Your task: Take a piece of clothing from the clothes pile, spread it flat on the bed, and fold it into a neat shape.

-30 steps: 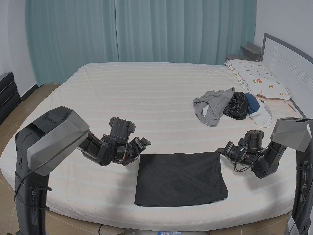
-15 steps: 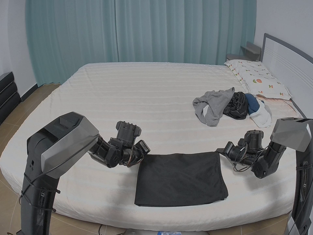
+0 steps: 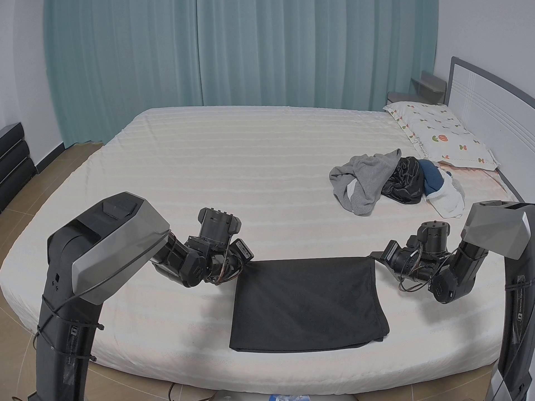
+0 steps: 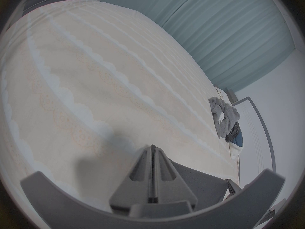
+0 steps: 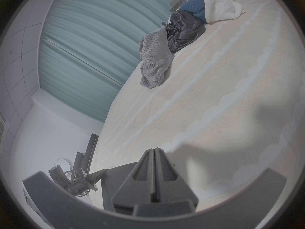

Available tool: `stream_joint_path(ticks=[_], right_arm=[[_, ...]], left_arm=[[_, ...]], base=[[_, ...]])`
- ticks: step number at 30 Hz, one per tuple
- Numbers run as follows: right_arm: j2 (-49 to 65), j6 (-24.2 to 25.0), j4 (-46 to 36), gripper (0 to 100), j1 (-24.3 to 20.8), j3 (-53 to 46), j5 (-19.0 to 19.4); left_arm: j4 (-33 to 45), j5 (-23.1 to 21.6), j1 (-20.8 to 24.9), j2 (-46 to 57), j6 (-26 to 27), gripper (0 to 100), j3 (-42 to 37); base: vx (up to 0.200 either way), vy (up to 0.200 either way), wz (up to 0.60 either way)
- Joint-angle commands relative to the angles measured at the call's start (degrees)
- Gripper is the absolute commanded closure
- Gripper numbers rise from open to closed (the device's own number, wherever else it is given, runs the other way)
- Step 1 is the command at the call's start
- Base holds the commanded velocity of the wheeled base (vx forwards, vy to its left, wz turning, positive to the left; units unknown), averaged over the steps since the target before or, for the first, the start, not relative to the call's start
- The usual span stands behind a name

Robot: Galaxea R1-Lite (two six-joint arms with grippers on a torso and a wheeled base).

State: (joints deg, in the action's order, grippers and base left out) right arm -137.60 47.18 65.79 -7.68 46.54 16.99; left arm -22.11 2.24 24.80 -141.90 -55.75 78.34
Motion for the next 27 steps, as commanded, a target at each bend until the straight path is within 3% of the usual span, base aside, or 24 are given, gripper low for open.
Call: stream_joint_path(ticks=[1,6,7,8,9,15,22,27], right_arm=[[-0.83,-0.07,-0.05,100,0.03,0.57,-0.03],[-1.45,-0.16,-0.05,100,0.03,1.27,-0.12],[-1.45,-0.16,-0.05,100,0.03,1.36,-0.12],[-1.45,-0.07,-0.05,100,0.03,1.36,-0.21],[-1.36,-0.07,-0.05,0,-0.05,1.27,-0.21],[0.66,0.02,-0.05,0,-0.05,-0.23,-0.21],[10.94,-1.12,-0.14,0,0.03,-14.38,3.05],[13.58,-8.77,-0.93,0,-0.49,-21.76,8.06]], left_arm=[[-0.12,0.04,-0.01,0.04,0.02,100,0.06],[-0.03,-0.13,0.08,0.13,0.02,100,-0.29],[0.05,-0.31,0.08,0.31,-0.15,0,-0.38],[0.05,-0.49,0.08,0.48,-0.24,0,-0.38],[0.05,-0.57,0.08,0.48,-0.24,0,-0.47],[-0.03,-0.57,0.08,0.57,-0.33,0,-0.55],[-0.12,-1.01,-1.94,4.44,-2.79,0,-4.95],[-2.06,-4.79,-3.79,7.78,-3.05,0,-9.87]], base=[[0.0,0.0,0.0],[0.0,0.0,0.0],[0.0,0.0,0.0],[0.0,0.0,0.0],[0.0,0.0,0.0],[0.0,0.0,0.0],[0.0,0.0,0.0],[0.0,0.0,0.0]])
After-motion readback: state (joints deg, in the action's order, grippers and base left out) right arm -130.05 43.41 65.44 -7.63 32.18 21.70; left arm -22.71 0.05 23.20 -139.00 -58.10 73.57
